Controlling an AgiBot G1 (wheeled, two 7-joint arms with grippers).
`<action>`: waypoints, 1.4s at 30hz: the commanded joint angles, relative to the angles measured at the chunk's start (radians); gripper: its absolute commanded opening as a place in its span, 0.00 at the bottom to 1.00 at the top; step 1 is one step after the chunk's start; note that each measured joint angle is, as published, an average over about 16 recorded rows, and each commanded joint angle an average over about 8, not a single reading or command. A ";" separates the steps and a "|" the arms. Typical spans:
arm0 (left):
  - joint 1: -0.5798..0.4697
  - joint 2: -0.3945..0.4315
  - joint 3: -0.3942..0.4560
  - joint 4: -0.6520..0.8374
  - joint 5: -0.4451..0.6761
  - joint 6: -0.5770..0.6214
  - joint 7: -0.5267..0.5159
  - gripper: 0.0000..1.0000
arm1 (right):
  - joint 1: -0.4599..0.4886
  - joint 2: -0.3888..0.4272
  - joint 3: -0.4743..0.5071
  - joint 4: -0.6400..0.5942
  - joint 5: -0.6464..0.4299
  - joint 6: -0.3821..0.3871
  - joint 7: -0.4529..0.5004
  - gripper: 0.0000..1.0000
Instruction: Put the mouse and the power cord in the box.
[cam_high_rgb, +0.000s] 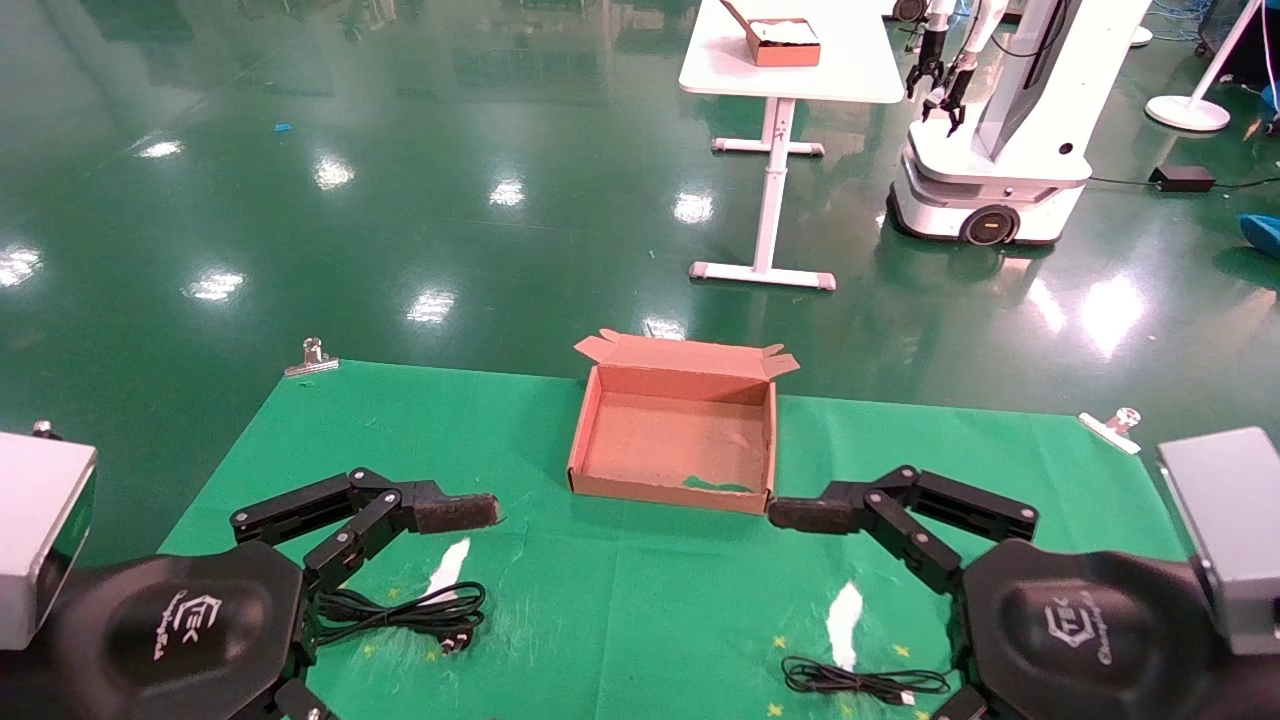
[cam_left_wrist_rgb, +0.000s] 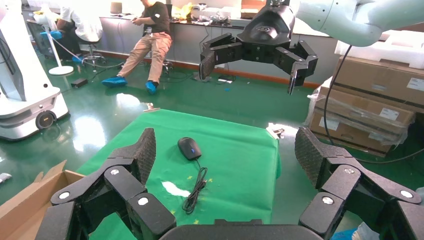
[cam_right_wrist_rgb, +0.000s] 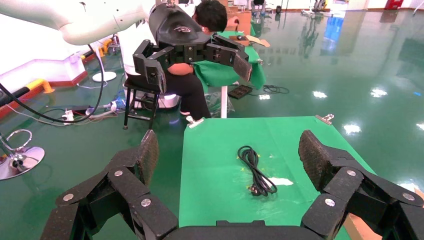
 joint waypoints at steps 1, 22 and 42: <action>0.000 0.000 0.000 0.000 0.000 0.000 0.000 1.00 | 0.000 0.000 0.000 0.000 0.000 0.000 0.000 1.00; -0.039 -0.006 0.036 -0.001 0.089 0.029 0.015 1.00 | 0.006 0.009 -0.012 -0.037 -0.036 -0.027 -0.030 1.00; -0.496 0.270 0.479 0.601 0.867 0.018 0.407 1.00 | 0.316 -0.159 -0.351 -0.610 -0.729 0.025 -0.510 1.00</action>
